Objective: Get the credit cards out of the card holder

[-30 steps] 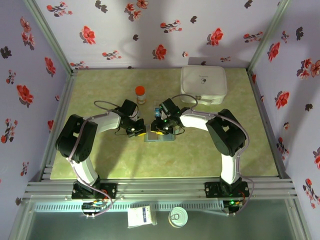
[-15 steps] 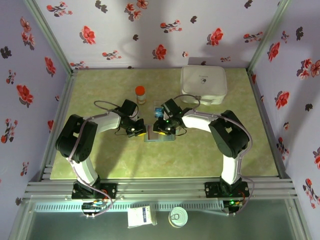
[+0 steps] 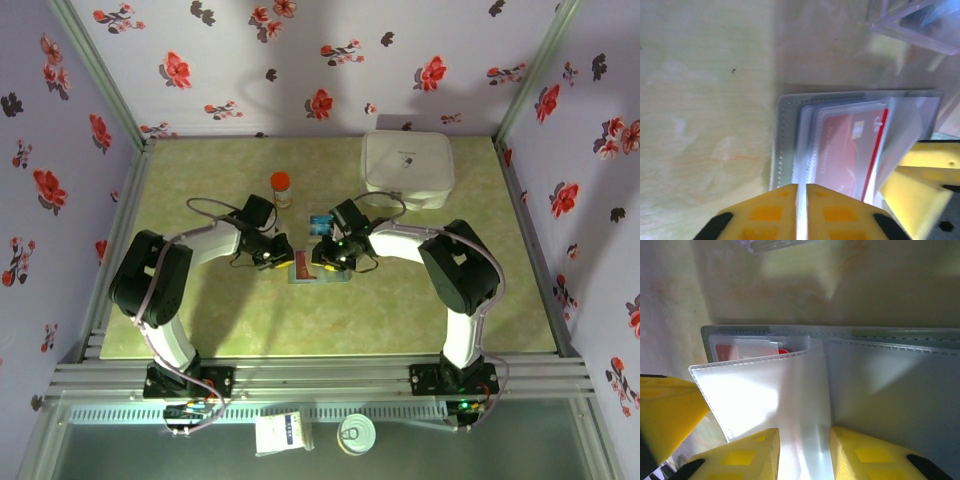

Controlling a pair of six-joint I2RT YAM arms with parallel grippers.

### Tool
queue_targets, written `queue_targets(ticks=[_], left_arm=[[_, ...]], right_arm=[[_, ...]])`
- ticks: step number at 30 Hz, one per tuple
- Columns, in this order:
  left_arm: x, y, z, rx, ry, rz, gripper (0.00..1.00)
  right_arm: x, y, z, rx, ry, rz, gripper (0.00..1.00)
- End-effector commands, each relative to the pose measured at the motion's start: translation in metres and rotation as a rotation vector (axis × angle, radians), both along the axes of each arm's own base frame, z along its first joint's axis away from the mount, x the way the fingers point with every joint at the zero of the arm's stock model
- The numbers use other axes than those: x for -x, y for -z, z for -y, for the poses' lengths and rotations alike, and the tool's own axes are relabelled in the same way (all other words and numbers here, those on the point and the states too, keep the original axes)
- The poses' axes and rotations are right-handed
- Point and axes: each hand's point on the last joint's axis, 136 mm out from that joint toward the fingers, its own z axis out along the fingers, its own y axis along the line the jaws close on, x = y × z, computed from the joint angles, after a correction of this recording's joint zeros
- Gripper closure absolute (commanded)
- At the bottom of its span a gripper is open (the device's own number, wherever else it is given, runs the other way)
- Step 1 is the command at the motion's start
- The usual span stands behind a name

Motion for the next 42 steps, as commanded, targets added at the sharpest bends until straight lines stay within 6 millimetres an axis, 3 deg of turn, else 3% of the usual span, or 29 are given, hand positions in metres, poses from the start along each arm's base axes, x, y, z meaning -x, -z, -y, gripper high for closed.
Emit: queue_targets(ticks=[1, 4, 12, 29, 36, 42], left_arm=[[-0.008, -0.026, 0.014, 0.074, -0.009, 0.038, 0.81], [-0.007, -0.028, 0.024, 0.108, 0.002, 0.034, 0.75], [-0.003, -0.023, 0.042, 0.148, 0.019, 0.015, 0.7], [-0.001, -0.018, 0.053, 0.195, 0.012, -0.004, 0.78], [-0.003, -0.031, 0.06, 0.218, 0.018, 0.014, 0.78], [-0.005, -0.036, 0.076, 0.227, 0.038, 0.016, 0.72]], right_arm=[[0.0, -0.004, 0.002, -0.02, 0.001, 0.009, 0.67], [0.0, -0.004, 0.003, -0.023, 0.001, 0.011, 0.67], [0.0, -0.004, 0.007, -0.024, 0.007, 0.009, 0.67], [-0.001, -0.021, 0.01, -0.041, 0.015, 0.04, 0.67], [-0.006, -0.044, 0.032, -0.006, 0.048, 0.104, 0.67], [-0.013, -0.064, 0.063, 0.038, 0.113, 0.163, 0.67]])
